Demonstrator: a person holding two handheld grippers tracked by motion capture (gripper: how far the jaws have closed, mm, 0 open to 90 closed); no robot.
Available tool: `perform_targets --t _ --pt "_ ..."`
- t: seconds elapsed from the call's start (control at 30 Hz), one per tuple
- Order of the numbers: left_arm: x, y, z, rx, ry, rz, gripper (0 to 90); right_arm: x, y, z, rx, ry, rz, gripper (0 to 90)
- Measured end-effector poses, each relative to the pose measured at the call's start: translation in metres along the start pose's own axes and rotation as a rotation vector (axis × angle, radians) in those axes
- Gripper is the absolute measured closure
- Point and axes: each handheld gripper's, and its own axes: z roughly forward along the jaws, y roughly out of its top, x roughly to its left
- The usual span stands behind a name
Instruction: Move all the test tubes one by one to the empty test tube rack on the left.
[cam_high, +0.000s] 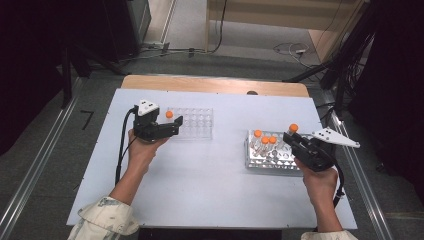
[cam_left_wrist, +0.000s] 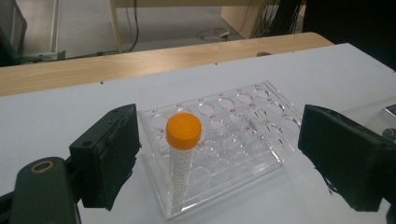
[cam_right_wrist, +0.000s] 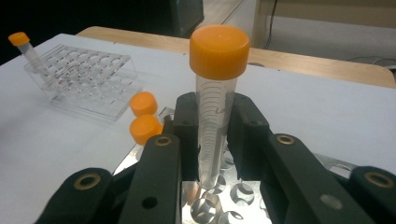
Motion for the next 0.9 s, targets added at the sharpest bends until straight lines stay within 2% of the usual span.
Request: perform_targets --t 0.2,0.37,0.67,0.9 --pt "0.0 0.0 -0.001 0.001 -0.004 -0.001 13.6 0.013 0.006 -0.006 0.036 0.051 -0.03 72.2" --pt "-0.003 0.0 -0.001 0.003 -0.022 -0.002 13.6 0.026 0.006 -0.004 0.037 0.098 -0.045 72.1" --pt "-0.01 0.002 -0.003 -0.003 -0.045 0.01 13.8 0.052 -0.002 0.016 0.057 0.193 -0.074 72.2" --pt "-0.019 0.003 -0.005 -0.003 -0.089 0.017 14.0 0.069 -0.003 0.024 0.049 0.227 -0.102 72.1"
